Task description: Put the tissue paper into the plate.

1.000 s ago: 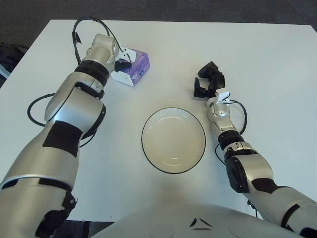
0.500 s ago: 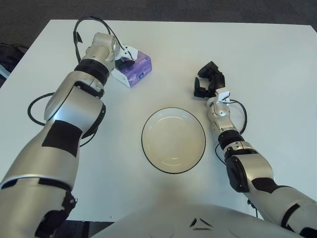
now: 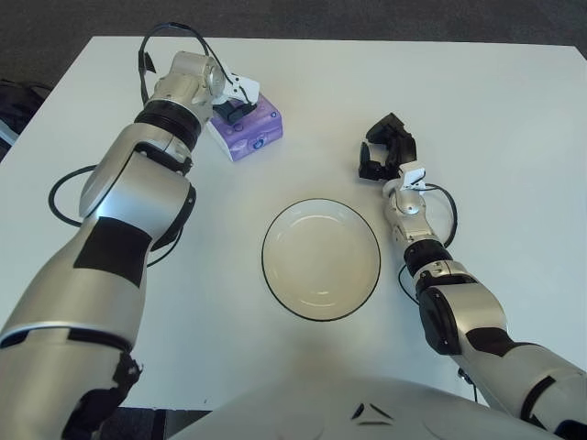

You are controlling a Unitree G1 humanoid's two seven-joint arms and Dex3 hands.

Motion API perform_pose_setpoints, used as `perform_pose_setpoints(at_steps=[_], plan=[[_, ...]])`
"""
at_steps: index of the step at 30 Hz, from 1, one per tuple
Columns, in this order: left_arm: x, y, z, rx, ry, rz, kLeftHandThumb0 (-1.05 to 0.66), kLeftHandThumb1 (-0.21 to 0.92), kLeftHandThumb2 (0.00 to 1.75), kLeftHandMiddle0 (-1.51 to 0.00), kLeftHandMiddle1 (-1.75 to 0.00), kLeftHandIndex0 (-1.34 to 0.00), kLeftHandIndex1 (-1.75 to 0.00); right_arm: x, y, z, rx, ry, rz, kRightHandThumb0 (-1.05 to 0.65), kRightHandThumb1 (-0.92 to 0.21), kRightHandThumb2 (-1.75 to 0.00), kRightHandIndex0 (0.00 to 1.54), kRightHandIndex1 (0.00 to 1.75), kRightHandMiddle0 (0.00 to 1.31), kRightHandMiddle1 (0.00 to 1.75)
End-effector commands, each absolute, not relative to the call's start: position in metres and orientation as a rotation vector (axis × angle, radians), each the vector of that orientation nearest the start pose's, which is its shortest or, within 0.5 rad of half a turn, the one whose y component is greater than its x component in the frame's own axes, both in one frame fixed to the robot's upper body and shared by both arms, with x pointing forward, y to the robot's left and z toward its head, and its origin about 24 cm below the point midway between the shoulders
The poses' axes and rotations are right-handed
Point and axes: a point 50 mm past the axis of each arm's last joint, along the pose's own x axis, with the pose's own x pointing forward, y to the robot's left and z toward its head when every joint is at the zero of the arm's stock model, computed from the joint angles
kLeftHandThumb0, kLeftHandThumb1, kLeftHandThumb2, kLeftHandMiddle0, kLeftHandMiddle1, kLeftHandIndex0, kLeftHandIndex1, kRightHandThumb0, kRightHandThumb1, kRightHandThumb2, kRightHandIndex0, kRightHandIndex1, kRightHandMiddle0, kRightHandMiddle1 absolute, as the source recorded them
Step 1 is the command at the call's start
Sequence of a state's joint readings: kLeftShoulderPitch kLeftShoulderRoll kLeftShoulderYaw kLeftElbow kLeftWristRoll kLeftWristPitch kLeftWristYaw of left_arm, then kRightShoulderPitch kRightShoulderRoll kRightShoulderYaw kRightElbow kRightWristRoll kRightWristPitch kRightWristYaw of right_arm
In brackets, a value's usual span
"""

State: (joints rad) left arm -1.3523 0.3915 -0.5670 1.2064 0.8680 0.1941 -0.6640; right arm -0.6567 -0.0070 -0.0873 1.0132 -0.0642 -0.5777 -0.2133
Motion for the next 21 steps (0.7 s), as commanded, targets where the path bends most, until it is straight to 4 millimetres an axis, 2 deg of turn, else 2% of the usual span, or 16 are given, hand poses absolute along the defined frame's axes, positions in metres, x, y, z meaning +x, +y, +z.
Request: perform_pose_setpoints(at_steps=[1, 21], plan=[[0.426, 0.171, 0.221, 1.608, 0.527, -0.322, -1.05, 0.92, 1.32, 0.00, 0.00, 0.00, 0.00, 0.262, -0.147, -0.082, -0.082, 0.470, -0.158, -0.01, -0.28, -1.36, 0.52, 1.75, 0.51, 1.75], [0.426, 0.175, 0.208, 1.669, 0.572, -0.269, -1.05, 0.92, 1.30, 0.00, 0.00, 0.00, 0.00, 0.262, -0.150, -0.081, -0.081, 0.462, -0.174, -0.01, -0.28, -1.36, 0.53, 1.75, 0.51, 1.75]])
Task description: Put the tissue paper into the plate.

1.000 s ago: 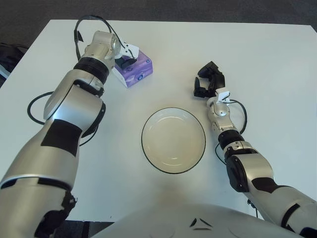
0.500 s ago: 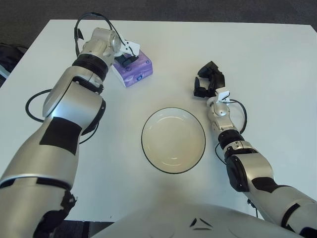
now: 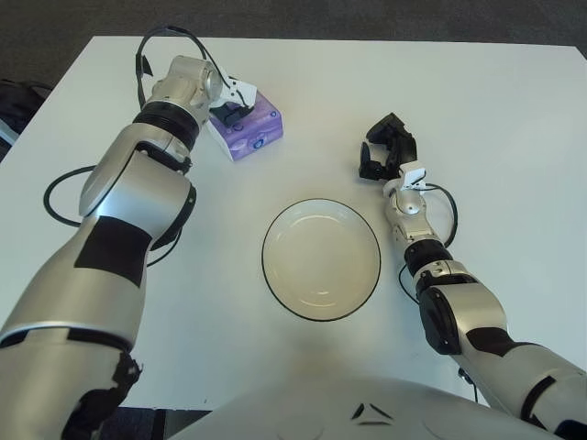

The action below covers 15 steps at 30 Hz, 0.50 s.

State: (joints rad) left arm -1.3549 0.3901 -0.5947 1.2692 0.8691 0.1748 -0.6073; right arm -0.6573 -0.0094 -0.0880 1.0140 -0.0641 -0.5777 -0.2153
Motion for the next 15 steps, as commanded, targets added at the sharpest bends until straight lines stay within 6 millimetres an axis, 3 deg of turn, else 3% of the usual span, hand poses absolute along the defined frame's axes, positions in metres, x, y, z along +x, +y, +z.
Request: perform_pose_setpoints(at_steps=[1, 15], plan=[[0.426, 0.175, 0.207, 1.667, 0.577, -0.264, -1.05, 0.92, 1.30, 0.00, 0.00, 0.00, 0.00, 0.262, -0.150, -0.081, -0.080, 0.462, -0.174, -0.01, -0.28, -1.36, 0.52, 1.75, 0.51, 1.75], [0.425, 0.176, 0.195, 1.622, 0.602, -0.233, -1.05, 0.92, 1.24, 0.00, 0.00, 0.00, 0.00, 0.261, -0.151, -0.082, -0.080, 0.460, -0.185, -0.01, -0.28, -1.36, 0.52, 1.75, 0.51, 1.75]])
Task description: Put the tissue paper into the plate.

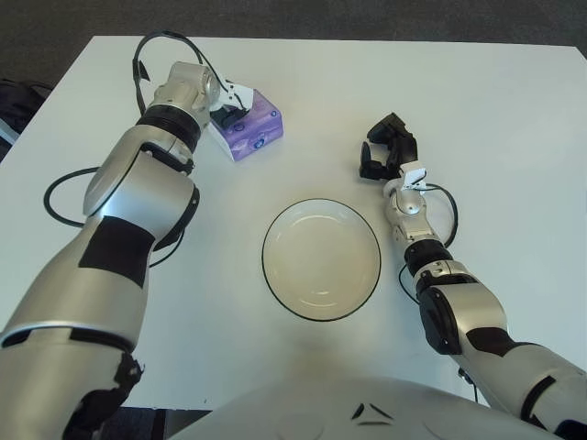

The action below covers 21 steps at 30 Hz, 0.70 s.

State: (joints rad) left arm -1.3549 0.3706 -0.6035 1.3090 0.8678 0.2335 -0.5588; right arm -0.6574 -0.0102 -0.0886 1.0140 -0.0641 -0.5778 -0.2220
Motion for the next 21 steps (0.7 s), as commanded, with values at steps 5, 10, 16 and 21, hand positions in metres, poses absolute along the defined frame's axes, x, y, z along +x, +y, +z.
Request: perform_pose_setpoints(at_steps=[5, 10, 16, 21], plan=[[0.4249, 0.1749, 0.1922, 1.612, 0.604, -0.238, -1.05, 0.92, 1.20, 0.00, 0.00, 0.00, 0.00, 0.2607, -0.1515, -0.0819, -0.080, 0.461, -0.183, -0.01, -0.28, -1.36, 0.52, 1.75, 0.51, 1.75], [0.4246, 0.1743, 0.1900, 1.605, 0.607, -0.244, -1.05, 0.92, 1.13, 0.00, 0.00, 0.00, 0.00, 0.2606, -0.1515, -0.0821, -0.075, 0.462, -0.182, -0.01, -0.28, -1.36, 0.53, 1.75, 0.51, 1.75], [0.4242, 0.1723, 0.1894, 1.598, 0.623, -0.278, -1.05, 0.92, 1.05, 0.00, 0.00, 0.00, 0.00, 0.2602, -0.1518, -0.0822, -0.074, 0.461, -0.182, -0.01, -0.28, -1.37, 0.53, 1.75, 0.52, 1.75], [0.4237, 0.1698, 0.1912, 1.585, 0.634, -0.333, -1.05, 0.92, 1.02, 0.00, 0.00, 0.00, 0.00, 0.2601, -0.1519, -0.0823, -0.079, 0.461, -0.180, -0.01, -0.28, -1.37, 0.53, 1.75, 0.52, 1.75]])
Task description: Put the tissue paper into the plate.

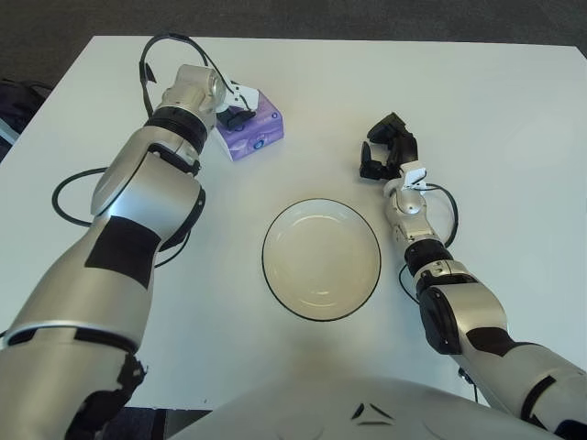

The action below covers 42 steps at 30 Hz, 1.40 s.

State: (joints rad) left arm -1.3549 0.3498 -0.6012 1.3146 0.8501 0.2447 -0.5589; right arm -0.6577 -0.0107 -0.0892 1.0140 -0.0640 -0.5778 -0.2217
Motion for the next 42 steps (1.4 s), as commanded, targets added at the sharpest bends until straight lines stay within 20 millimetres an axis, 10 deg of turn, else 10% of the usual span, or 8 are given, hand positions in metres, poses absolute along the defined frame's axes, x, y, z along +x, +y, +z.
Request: perform_pose_setpoints(at_steps=[1, 42], plan=[[0.424, 0.170, 0.191, 1.584, 0.634, -0.338, -1.05, 0.92, 1.02, 0.00, 0.00, 0.00, 0.00, 0.260, -0.152, -0.082, -0.079, 0.460, -0.180, -0.01, -0.28, -1.37, 0.53, 1.75, 0.52, 1.75], [0.420, 0.139, 0.199, 1.504, 0.497, -0.666, -1.05, 0.92, 1.13, 0.00, 0.00, 0.00, 0.00, 0.259, -0.152, -0.083, -0.078, 0.459, -0.166, -0.01, -0.28, -1.36, 0.52, 1.75, 0.51, 1.75]])
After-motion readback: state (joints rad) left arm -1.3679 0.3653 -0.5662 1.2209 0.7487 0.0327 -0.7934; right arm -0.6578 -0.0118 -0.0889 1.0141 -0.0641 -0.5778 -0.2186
